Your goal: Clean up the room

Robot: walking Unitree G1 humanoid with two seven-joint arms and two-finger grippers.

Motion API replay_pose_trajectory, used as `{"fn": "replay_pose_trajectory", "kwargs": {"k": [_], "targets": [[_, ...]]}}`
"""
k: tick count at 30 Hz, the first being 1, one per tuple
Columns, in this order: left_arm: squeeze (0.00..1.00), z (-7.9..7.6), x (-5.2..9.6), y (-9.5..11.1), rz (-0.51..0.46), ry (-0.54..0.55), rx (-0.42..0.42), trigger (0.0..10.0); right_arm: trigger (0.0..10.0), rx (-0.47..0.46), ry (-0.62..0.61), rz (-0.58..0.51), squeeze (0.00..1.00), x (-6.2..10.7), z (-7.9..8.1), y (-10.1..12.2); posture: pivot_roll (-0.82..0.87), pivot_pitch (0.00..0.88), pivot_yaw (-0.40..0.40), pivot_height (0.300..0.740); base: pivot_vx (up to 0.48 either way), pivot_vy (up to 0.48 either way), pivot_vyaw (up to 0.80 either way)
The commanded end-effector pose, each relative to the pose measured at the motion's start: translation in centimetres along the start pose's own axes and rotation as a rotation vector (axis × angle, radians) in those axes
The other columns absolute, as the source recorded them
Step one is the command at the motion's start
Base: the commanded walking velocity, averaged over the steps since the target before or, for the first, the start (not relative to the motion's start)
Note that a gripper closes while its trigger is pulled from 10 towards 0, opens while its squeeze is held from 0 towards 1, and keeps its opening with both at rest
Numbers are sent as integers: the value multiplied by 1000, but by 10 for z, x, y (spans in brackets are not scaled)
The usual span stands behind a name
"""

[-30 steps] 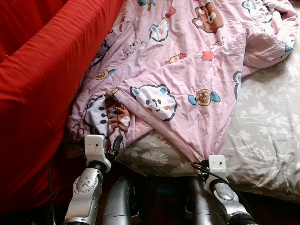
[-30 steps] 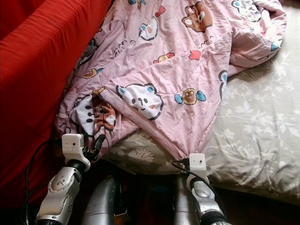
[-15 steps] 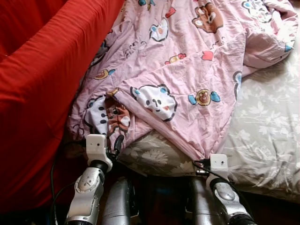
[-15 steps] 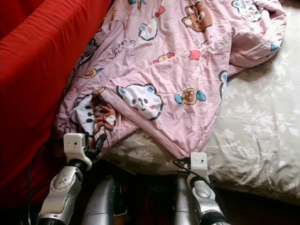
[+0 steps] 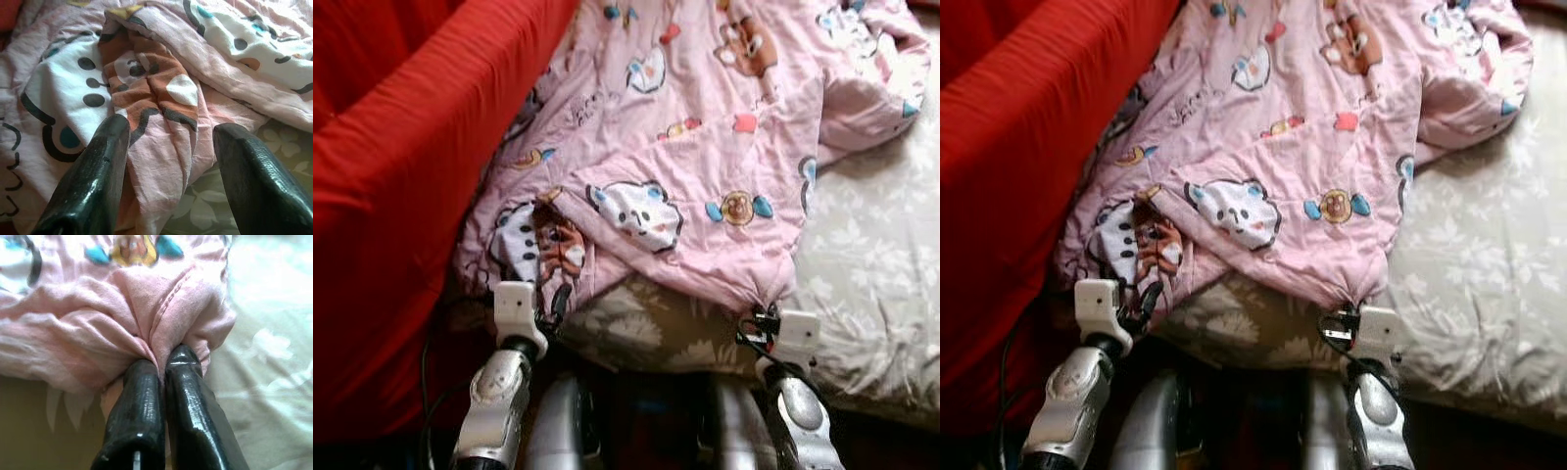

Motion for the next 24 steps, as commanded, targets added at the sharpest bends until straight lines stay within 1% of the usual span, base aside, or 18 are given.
{"fn": "replay_pose_trajectory", "kwargs": {"k": [1,4,8,12,14,17,20,24], "targets": [[0,6,8,-14,48,18,-6,10000,10000,-4,1,-3,0,7,-2,-3,-45,216,56,636,0,0,0],[0,5,7,-15,47,14,-7,10000,10000,-23,-4,-14,0,6,-2,0,-46,201,59,636,0,0,0],[0,4,4,-13,42,12,-7,10000,10000,-25,12,-24,0,1,3,5,-42,193,61,636,0,0,0],[0,6,3,-14,41,16,-8,10000,10000,-26,13,-19,0,-3,6,8,-38,197,61,661,0,0,0],[0,6,2,-14,41,17,-9,10000,10000,-26,12,-19,0,-3,6,8,-38,197,61,666,0,0,0],[0,9,4,-20,59,33,-3,10000,10000,-30,12,-19,0,-3,6,8,-41,208,58,691,0,0,0],[0,10,4,-22,65,41,0,10000,10000,-30,11,-17,0,-3,5,7,-42,211,56,706,0,0,0],[0,11,4,-25,70,51,8,10000,10000,-24,8,-18,0,-3,3,8,-42,215,51,740,0,0,0]]}}
Point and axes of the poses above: a point about 5 cm out from each wrist's last joint towards the gripper, its own x axis pointing back from the gripper into the wrist, its own y axis along the axis of the wrist's last joint, z = x × y, the point moved 2 cm from there along -x, pointing out of the wrist towards the gripper, and after that the axes turned 5 degrees about -x, right-handed, at the moved point
